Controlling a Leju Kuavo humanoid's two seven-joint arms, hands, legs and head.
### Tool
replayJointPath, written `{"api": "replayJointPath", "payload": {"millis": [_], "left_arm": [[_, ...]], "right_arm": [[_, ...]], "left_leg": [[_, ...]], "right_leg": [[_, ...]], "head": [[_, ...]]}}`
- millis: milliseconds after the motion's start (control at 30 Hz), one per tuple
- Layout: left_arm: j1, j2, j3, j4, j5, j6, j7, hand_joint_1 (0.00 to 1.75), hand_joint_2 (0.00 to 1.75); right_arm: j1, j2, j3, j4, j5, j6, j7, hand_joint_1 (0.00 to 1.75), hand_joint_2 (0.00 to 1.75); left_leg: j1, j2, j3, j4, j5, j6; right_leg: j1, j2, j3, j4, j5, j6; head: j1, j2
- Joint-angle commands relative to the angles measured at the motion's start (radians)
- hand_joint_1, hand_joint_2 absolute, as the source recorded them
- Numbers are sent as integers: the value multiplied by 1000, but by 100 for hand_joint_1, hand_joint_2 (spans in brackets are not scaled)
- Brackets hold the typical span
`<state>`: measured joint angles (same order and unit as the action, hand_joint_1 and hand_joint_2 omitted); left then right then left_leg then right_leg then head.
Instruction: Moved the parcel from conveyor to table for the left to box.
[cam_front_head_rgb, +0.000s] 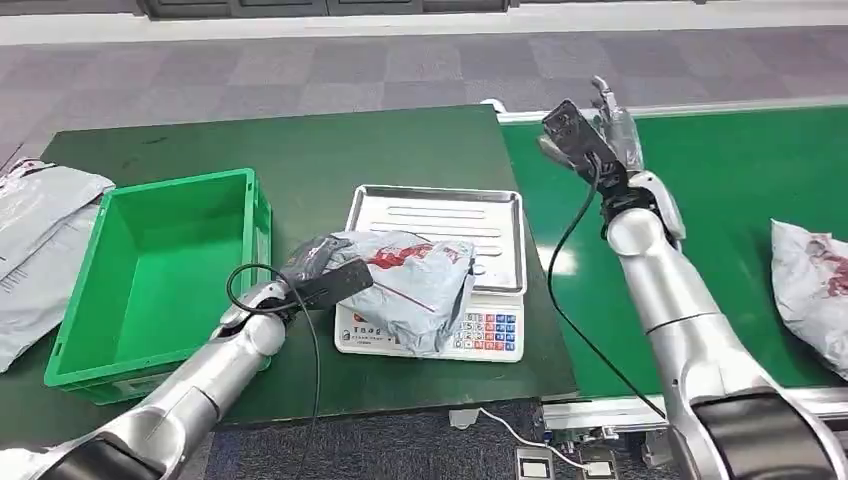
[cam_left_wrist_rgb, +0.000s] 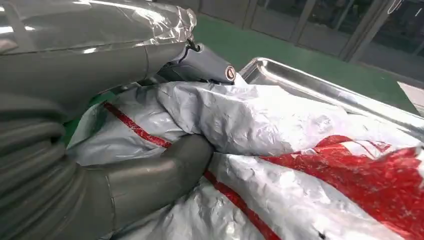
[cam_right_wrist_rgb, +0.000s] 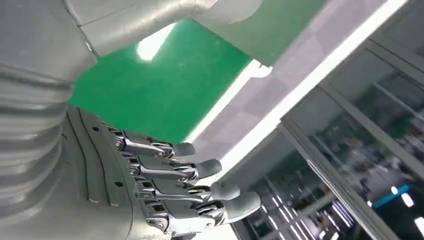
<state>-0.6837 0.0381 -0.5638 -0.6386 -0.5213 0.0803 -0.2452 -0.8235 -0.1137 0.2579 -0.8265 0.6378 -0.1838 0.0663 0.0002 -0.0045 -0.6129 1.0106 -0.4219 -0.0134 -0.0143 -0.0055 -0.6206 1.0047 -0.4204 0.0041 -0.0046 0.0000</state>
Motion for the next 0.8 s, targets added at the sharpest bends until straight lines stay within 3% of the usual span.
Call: {"api": "replayJointPath", "payload": {"millis": [33,67,167,333,800], "left_arm": [[12,15,200,-147,21,-37,22,175,175],[3,18,218,-172,-11,69,-4,175,175],[-68,45,232,-146,-31,58,13,175,175],[-135,49,292,-44,-128,214,94,175,175],[-157,45,321,8,-126,222,81,175,175]], "right_arm": [[-81,12,31,172,-12,67,-2,0,175],[-75,13,37,170,-15,71,-24,0,175],[-46,25,44,167,-15,47,-40,0,175],[-20,34,55,130,12,16,-18,0,175],[-40,38,57,142,10,30,-9,0,175]], "left_leg": [[1,4,0,0,-1,0],[1,3,-1,1,-1,0],[2,2,-1,0,-1,-1],[2,2,-2,0,-1,-1],[1,2,-2,0,-1,-1]], "right_leg": [[1,4,-1,-1,0,-1],[2,3,-1,-1,0,-1],[2,2,-1,-2,0,-1],[2,2,-3,0,0,-1],[1,2,-3,0,0,0]], "head": [[0,0],[0,0],[0,0],[0,0],[0,0]]}}
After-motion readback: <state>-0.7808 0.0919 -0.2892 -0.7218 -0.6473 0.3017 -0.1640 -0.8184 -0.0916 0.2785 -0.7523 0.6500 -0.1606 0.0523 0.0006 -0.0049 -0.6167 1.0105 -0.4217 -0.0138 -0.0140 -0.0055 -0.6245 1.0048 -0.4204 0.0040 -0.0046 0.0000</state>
